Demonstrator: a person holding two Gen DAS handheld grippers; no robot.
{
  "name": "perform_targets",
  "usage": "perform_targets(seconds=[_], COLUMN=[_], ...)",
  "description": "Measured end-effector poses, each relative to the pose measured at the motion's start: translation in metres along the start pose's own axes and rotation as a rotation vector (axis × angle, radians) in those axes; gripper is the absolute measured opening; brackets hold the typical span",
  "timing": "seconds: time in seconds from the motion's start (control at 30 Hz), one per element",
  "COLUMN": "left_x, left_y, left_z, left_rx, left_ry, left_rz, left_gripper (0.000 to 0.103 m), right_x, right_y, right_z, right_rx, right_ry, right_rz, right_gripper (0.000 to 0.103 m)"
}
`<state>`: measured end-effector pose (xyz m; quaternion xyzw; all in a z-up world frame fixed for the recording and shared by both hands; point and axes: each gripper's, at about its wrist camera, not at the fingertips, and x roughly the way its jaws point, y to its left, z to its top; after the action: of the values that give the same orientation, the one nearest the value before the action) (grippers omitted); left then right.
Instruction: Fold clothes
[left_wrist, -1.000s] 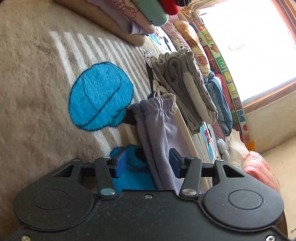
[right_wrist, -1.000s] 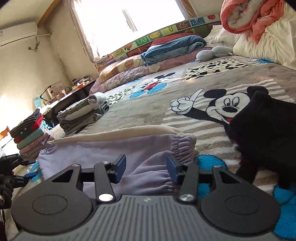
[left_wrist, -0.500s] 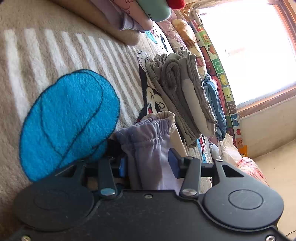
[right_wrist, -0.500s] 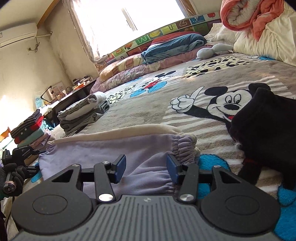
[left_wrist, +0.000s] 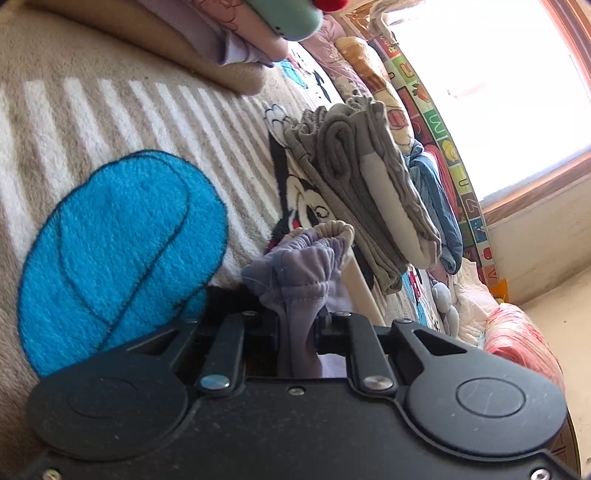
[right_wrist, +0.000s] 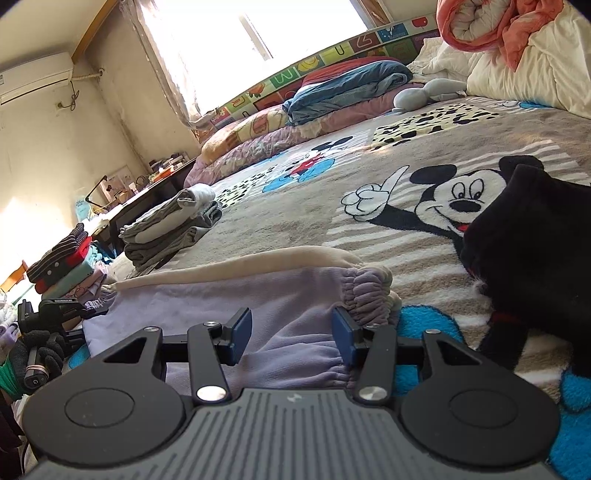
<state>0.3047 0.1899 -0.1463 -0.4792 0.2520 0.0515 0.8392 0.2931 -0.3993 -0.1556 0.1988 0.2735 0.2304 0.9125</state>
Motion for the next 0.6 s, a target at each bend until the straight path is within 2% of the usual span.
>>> perform_targets(seconds=[0.1, 0.3, 0.6], left_x=[-0.009, -0.024, -0.022], left_y=[-0.026, -0.093, -0.179], left_z=[-0.005, -0.033, -0.107], left_rx=[0.064, 0.310, 0.577], left_ry=[-0.029, -0.069, -0.064], left_rz=[-0.012, 0.001, -0.040], left_gripper=[0.011, 0.010, 0.010], right_x=[-0.001, -0.009, -0.031], right_y=[-0.002, -0.010, -0.029], right_z=[0.001, 0.004, 0.007], right_rx=[0.012, 0.076, 0.188], right_ry=[-0.002, -0.023, -0.103], right_rz=[0.011, 0.062, 0.169], right_gripper=[0.048, 0.049, 0.051])
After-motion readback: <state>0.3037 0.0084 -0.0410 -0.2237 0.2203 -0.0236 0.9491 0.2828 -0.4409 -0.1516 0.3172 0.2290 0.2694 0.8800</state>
